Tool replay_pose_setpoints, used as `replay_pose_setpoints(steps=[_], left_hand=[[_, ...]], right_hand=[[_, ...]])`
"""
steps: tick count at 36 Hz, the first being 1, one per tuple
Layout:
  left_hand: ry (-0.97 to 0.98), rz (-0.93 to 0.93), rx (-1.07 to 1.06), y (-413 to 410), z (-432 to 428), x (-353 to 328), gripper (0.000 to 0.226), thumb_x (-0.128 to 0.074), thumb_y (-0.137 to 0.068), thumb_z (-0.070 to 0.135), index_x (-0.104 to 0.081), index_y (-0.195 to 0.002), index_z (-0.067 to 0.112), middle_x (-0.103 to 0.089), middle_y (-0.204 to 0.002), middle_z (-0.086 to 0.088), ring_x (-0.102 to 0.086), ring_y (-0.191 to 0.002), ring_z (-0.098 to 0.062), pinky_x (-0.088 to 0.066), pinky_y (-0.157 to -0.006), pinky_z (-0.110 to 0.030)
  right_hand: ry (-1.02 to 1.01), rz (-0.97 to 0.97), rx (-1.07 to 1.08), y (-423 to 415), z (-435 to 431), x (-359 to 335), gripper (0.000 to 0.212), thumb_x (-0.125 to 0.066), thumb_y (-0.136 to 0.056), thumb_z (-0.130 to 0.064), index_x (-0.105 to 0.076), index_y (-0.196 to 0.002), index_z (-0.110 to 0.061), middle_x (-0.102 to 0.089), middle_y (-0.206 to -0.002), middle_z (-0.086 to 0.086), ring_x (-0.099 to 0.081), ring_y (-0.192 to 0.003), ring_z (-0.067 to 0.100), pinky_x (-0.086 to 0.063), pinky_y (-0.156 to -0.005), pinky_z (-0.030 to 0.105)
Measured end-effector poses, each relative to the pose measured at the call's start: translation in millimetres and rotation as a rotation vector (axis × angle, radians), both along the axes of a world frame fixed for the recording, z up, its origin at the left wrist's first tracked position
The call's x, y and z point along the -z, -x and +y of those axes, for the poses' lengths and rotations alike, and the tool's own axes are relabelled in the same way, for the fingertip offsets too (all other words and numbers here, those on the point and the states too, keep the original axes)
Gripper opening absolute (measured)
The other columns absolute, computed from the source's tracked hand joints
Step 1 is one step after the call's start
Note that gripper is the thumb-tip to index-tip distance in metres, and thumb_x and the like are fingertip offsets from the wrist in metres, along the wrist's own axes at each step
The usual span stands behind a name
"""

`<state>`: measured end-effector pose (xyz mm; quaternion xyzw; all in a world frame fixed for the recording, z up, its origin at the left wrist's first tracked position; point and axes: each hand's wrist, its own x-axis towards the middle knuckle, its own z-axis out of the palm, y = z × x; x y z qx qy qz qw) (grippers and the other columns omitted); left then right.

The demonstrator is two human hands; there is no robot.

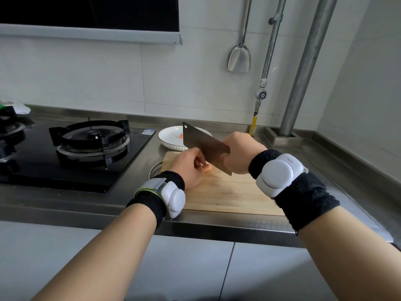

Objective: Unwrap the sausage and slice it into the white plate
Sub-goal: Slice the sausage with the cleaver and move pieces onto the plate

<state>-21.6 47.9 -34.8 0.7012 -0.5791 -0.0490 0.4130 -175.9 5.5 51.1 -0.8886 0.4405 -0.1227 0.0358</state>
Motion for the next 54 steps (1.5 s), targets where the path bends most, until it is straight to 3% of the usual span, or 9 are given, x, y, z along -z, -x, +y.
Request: replay_pose_setpoints(steps=[9, 17, 22, 30, 38, 44, 54], left_hand=[[-0.021, -0.033, -0.006, -2.5, -2.1, 0.8, 0.007, -0.067, -0.083, 0.017, -0.061, -0.084, 0.020, -0.062, -0.082, 0.003, -0.055, -0.075, -0.012, -0.043, -0.066, -0.018], [-0.015, -0.033, -0.014, -3.2, -4.1, 2.4, 0.009, -0.067, -0.082, 0.017, -0.060, -0.082, 0.023, -0.061, -0.080, 0.006, -0.054, -0.073, -0.009, -0.037, -0.060, -0.011], [-0.008, -0.021, -0.014, -3.4, -4.8, 2.6, 0.011, -0.071, -0.080, 0.024, -0.060, -0.082, 0.023, -0.061, -0.080, 0.007, -0.054, -0.071, -0.005, -0.036, -0.058, -0.009], [-0.019, -0.036, -0.014, -4.6, -5.2, 2.6, 0.013, -0.072, -0.079, 0.026, -0.058, -0.079, 0.027, -0.061, -0.079, 0.009, -0.053, -0.070, -0.001, -0.034, -0.058, -0.010], [-0.013, -0.027, 0.001, -5.3, -7.0, 3.6, 0.014, -0.074, -0.079, 0.024, -0.061, -0.084, 0.022, -0.063, -0.084, 0.005, -0.058, -0.075, -0.009, -0.041, -0.062, -0.013], [0.010, -0.012, -0.031, -5.6, -4.5, 1.8, 0.016, -0.075, -0.074, 0.030, -0.061, -0.080, 0.025, -0.062, -0.082, 0.008, -0.056, -0.073, -0.003, -0.040, -0.059, -0.013], [0.002, -0.015, 0.011, -5.5, -5.9, 4.0, 0.015, -0.074, -0.078, 0.024, -0.059, -0.081, 0.022, -0.058, -0.077, 0.010, -0.052, -0.066, -0.002, -0.037, -0.056, -0.013]], right_hand=[[0.004, 0.029, -0.011, -2.1, 1.8, 1.0, 0.009, -0.057, -0.086, -0.016, -0.065, -0.088, -0.012, -0.063, -0.081, 0.005, -0.064, -0.078, 0.029, -0.049, -0.060, 0.027], [0.019, 0.051, -0.015, -3.5, 1.6, 0.9, 0.012, -0.055, -0.089, -0.017, -0.065, -0.092, -0.010, -0.064, -0.085, 0.007, -0.064, -0.080, 0.029, -0.051, -0.064, 0.029], [0.000, 0.061, -0.018, -4.2, 1.6, 0.8, 0.016, -0.055, -0.088, -0.018, -0.066, -0.094, -0.009, -0.066, -0.088, 0.008, -0.065, -0.083, 0.030, -0.058, -0.074, 0.037], [-0.041, 0.057, -0.043, -4.1, 0.1, 3.0, 0.020, -0.053, -0.087, -0.020, -0.052, -0.066, -0.020, -0.057, -0.071, 0.002, -0.059, -0.071, 0.027, -0.052, -0.066, 0.032], [-0.067, 0.043, -0.026, -5.9, 1.2, 6.8, 0.020, -0.052, -0.085, -0.019, -0.049, -0.065, -0.018, -0.055, -0.068, 0.000, -0.052, -0.060, 0.020, -0.041, -0.055, 0.024], [-0.072, 0.041, -0.020, -5.0, 0.9, 9.0, 0.018, -0.053, -0.083, -0.017, -0.049, -0.066, -0.021, -0.055, -0.067, 0.000, -0.052, -0.058, 0.017, -0.039, -0.051, 0.023], [-0.070, 0.032, 0.004, -2.7, 3.7, 9.9, 0.016, -0.052, -0.086, -0.019, -0.055, -0.070, -0.016, -0.056, -0.071, 0.002, -0.057, -0.070, 0.027, -0.043, -0.058, 0.024]])
